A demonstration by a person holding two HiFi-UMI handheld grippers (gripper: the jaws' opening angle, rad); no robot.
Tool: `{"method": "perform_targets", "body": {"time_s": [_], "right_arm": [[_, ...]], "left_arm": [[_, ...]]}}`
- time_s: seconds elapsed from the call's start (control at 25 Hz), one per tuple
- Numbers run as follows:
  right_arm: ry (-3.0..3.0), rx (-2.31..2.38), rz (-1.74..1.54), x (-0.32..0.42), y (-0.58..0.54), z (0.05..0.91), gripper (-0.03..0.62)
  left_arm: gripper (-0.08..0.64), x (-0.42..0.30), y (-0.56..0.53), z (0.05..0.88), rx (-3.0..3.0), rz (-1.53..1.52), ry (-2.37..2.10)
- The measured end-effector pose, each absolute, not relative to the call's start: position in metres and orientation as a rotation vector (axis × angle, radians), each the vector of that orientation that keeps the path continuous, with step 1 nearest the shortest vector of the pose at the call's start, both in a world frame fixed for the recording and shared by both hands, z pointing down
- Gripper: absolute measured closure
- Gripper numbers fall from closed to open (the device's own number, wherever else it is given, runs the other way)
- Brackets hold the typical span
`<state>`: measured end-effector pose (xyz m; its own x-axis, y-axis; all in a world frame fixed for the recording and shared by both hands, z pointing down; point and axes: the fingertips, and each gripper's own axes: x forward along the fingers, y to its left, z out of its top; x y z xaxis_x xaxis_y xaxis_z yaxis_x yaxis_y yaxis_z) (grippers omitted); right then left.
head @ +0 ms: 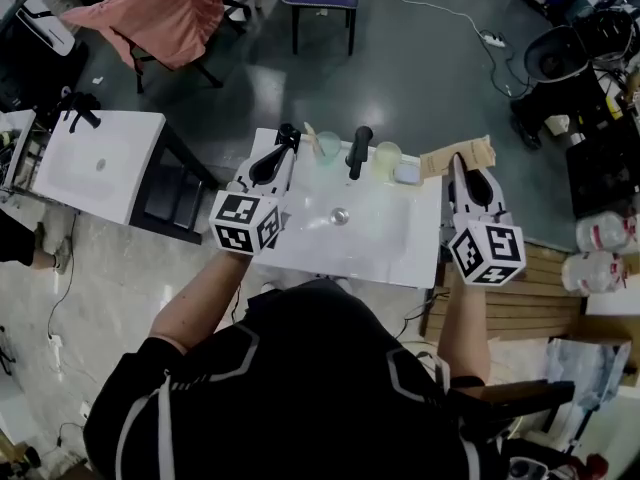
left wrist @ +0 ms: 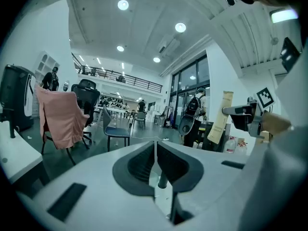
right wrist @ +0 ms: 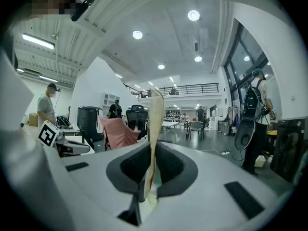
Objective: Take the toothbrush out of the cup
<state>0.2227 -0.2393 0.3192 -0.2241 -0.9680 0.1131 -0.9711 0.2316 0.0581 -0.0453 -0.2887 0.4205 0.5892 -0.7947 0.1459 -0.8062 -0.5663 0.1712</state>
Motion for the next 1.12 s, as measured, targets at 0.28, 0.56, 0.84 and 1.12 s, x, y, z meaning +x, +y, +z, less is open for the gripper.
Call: {"method": "perform_targets", "body": {"time_s": [0.28, 0.56, 0.84, 1.12], "right_arm": [[-2.279, 1.943, 0.069, 0.243, -0.226, 0.328, 0.558], [-2.194, 2.011, 0.103, 0.254, -0.214, 0.339, 0.558], [-2.13, 2.049, 0.119, 0.255, -0.202, 0.346, 0.558], [-2.064, 2.068, 0.128, 0.258, -0.188, 0.352, 0.558]], "left_arm": [[0.549, -0.028, -0.307, 0.46, 2.597, 0.157, -1.292], [0.49, -0.014, -0.319, 0.496, 2.62, 0.179, -1.187], [0.397, -0.009, -0.333, 0.537, 2.572, 0.271, -1.163], [0.367, -0.001, -0.355, 0.563, 2.508, 0.271, -1.227]]}}
